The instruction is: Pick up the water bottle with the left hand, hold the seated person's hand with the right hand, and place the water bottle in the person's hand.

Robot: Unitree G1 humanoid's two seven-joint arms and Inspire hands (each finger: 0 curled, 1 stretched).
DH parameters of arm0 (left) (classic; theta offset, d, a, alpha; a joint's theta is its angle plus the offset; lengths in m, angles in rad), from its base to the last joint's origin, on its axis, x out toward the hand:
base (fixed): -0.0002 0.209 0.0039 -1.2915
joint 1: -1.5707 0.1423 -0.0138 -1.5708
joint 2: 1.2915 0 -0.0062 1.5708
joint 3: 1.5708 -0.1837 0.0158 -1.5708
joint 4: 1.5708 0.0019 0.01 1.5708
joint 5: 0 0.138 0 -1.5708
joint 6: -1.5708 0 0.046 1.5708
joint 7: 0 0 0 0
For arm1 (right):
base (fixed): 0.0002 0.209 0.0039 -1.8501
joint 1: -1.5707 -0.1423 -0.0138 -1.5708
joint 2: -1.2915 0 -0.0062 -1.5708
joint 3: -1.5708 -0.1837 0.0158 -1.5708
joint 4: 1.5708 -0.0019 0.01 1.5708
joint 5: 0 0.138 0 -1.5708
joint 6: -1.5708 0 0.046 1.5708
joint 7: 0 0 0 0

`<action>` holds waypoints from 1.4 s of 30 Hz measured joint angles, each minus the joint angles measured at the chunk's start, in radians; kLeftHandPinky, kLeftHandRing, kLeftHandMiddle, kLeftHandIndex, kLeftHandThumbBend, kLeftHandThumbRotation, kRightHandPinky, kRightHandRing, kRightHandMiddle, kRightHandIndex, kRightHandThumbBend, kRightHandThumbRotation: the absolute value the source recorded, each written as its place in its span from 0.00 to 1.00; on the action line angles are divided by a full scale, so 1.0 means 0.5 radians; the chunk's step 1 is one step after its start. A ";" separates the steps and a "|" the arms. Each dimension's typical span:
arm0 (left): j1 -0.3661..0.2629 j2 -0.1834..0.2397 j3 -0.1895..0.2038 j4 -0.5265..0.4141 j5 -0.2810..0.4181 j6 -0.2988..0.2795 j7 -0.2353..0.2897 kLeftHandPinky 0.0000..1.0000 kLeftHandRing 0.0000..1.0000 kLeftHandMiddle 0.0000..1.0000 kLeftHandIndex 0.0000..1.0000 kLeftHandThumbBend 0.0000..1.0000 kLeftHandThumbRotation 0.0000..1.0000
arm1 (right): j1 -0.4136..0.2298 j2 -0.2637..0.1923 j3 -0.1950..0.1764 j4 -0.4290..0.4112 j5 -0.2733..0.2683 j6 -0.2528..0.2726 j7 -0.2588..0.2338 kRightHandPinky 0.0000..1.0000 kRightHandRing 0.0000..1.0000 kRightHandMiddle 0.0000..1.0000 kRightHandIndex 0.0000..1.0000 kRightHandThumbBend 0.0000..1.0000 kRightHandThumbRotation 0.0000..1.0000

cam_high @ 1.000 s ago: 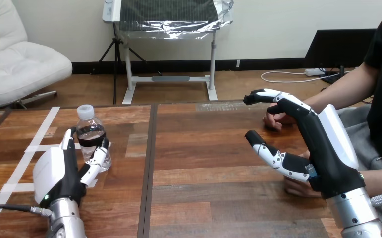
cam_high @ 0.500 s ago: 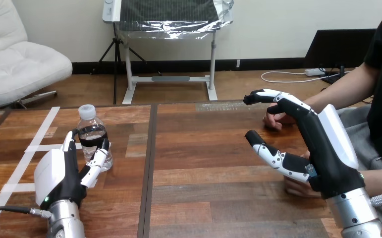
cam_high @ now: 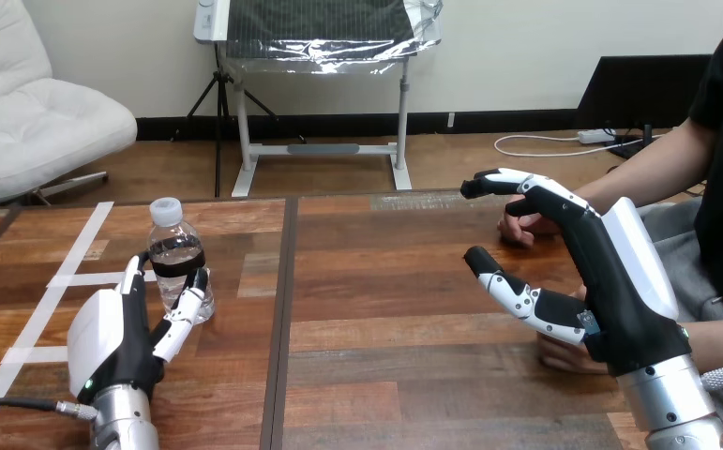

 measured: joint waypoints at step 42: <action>0.049 -0.066 -0.027 -0.130 -0.021 -0.044 -0.088 0.80 0.90 0.94 0.95 0.54 1.00 | 0.000 0.000 0.000 0.000 -0.003 0.008 0.000 0.70 0.79 0.79 0.71 0.41 0.14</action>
